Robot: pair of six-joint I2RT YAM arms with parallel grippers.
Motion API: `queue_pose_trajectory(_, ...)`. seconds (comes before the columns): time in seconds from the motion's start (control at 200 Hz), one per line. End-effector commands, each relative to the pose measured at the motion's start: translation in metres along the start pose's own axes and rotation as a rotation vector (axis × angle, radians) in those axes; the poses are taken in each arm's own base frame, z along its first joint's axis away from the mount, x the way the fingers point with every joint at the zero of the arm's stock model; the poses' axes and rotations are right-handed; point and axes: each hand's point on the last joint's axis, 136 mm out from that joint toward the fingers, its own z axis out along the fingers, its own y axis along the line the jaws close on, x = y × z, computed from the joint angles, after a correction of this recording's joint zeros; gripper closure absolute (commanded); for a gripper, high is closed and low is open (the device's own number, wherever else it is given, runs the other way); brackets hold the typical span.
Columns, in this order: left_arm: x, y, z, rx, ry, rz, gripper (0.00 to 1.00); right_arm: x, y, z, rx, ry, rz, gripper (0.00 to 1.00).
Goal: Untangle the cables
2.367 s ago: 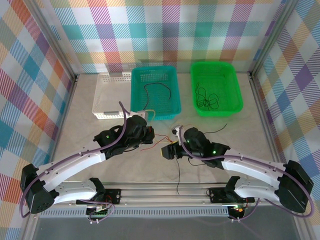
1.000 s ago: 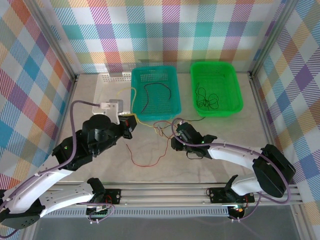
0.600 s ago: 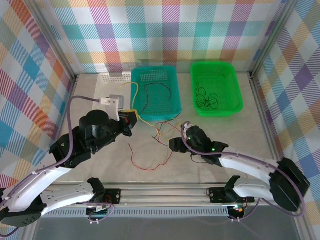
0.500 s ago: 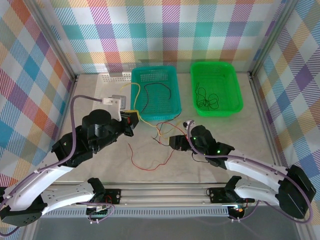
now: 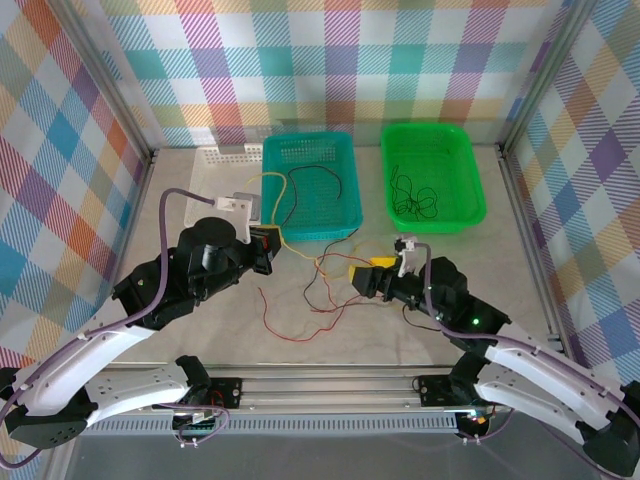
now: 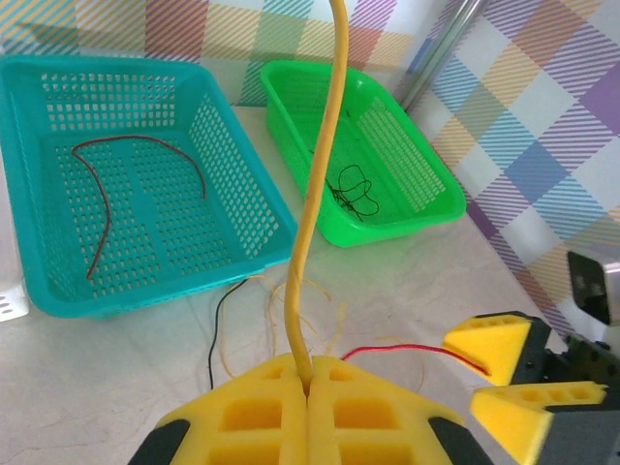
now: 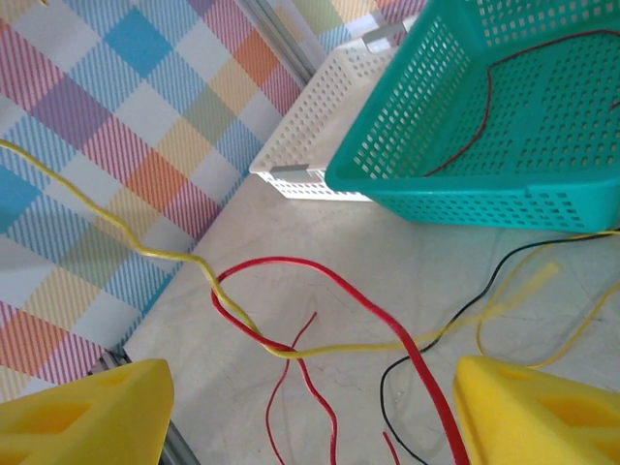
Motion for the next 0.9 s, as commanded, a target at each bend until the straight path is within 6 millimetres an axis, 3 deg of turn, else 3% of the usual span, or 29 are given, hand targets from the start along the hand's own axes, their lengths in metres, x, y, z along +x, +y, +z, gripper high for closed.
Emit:
queue_pose_trajectory(0.0, 0.001, 0.002, -0.002, -0.01, -0.002, 0.032, 1.0, -0.02, 0.007, -0.014, 0.011, -0.046, -0.036, 0.23)
queue_pose_trajectory(0.145, 0.005, -0.003, 0.002, 0.012, 0.012, 0.05, 1.0, -0.023, 0.003, -0.016, 0.047, -0.049, -0.063, 0.21)
queue_pose_trajectory(0.445, 0.012, -0.01, 0.012, 0.035, 0.05, 0.069, 1.0, -0.004, 0.01, 0.021, 0.039, 0.152, -0.117, 0.2)
queue_pose_trajectory(0.785, 0.019, -0.016, 0.021, 0.055, 0.08, 0.067, 1.0, 0.012, -0.003, 0.045, 0.07, 0.212, -0.213, 0.2)
queue_pose_trajectory(0.895, 0.02, -0.016, 0.022, 0.054, 0.085, 0.07, 1.0, 0.017, 0.001, 0.049, 0.032, 0.228, -0.237, 0.2)
